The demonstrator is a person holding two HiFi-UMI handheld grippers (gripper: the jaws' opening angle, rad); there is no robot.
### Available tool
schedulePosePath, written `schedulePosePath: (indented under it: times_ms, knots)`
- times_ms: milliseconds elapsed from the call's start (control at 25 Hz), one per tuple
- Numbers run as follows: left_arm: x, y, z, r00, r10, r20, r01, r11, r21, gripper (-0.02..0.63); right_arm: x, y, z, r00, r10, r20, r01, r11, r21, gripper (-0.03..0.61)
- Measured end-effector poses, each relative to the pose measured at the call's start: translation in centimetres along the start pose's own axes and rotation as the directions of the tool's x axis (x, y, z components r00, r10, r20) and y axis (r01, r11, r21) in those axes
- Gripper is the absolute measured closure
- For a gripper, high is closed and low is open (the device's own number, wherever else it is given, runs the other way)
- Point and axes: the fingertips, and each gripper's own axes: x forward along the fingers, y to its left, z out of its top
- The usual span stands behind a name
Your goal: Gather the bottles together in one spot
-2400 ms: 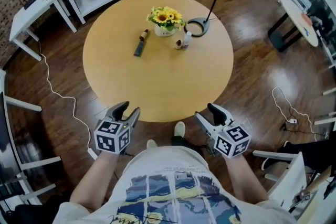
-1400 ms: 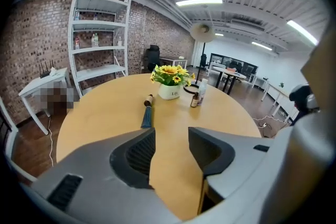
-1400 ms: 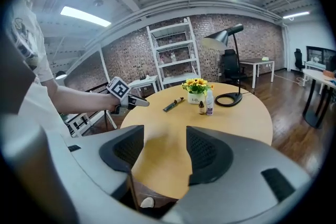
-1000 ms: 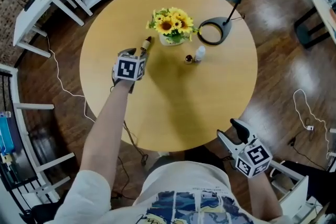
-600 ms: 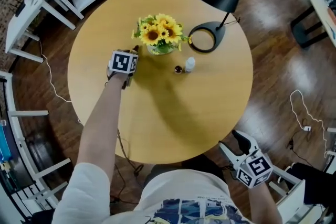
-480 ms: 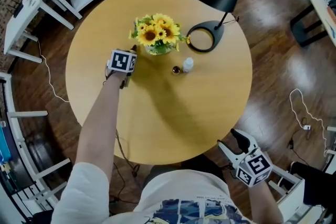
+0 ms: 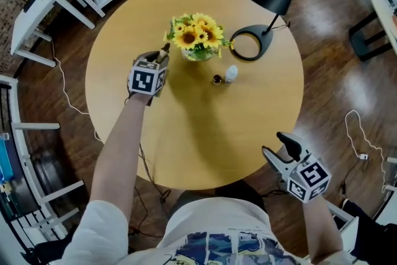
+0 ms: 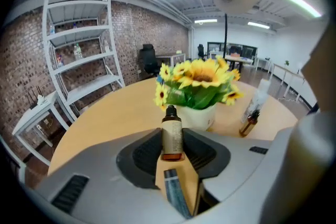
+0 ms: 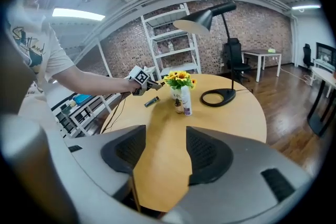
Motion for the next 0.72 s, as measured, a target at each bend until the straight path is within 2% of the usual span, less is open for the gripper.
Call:
schedulePosePath:
  times_ms: [80,160,240,280,360,400,520,720]
  knots:
    - [-3.5,-1.9,1.4,0.994,-0.050,0.098,0.053,0.998,-0.030,0.479,0.5,0.3,2.3,0.999,0.033,0.001,-0.033,0.998,-0.054,0.334]
    - [-7.3,-4.6,2.3,0.971,-0.133,0.197,0.149,0.986,-0.069,0.479,1.1,0.9,5.1,0.996,0.087,-0.001,-0.086,0.982,-0.166,0.342]
    - [-11.2,-7.7,2.9,0.922,-0.256,0.290,0.293,0.952,-0.093,0.479,1.8,2.9,7.6,0.985,0.170,-0.036,-0.173,0.939,-0.298,0.356]
    - [-13.2,-9.3,3.0,0.888,-0.322,0.329,0.370,0.924,-0.094,0.479,2.1,4.3,8.7,0.974,0.214,-0.070,-0.225,0.902,-0.369,0.357]
    - [-17.0,-12.3,3.0,0.805,-0.450,0.387,0.516,0.853,-0.080,0.479,2.6,7.2,10.6,0.947,0.286,-0.149,-0.321,0.812,-0.487,0.367]
    - [-18.9,-13.7,3.0,0.756,-0.512,0.409,0.584,0.809,-0.067,0.479,2.8,8.6,11.5,0.933,0.312,-0.181,-0.360,0.766,-0.533,0.367]
    - [-24.6,-17.1,2.8,0.588,-0.675,0.446,0.759,0.651,-0.015,0.479,3.5,12.3,13.9,0.892,0.368,-0.262,-0.445,0.615,-0.651,0.380]
    - [-31.3,-21.2,0.7,0.334,-0.856,0.394,0.915,0.395,0.082,0.479,2.7,20.2,15.8,0.804,0.460,-0.376,-0.553,0.347,-0.758,0.414]
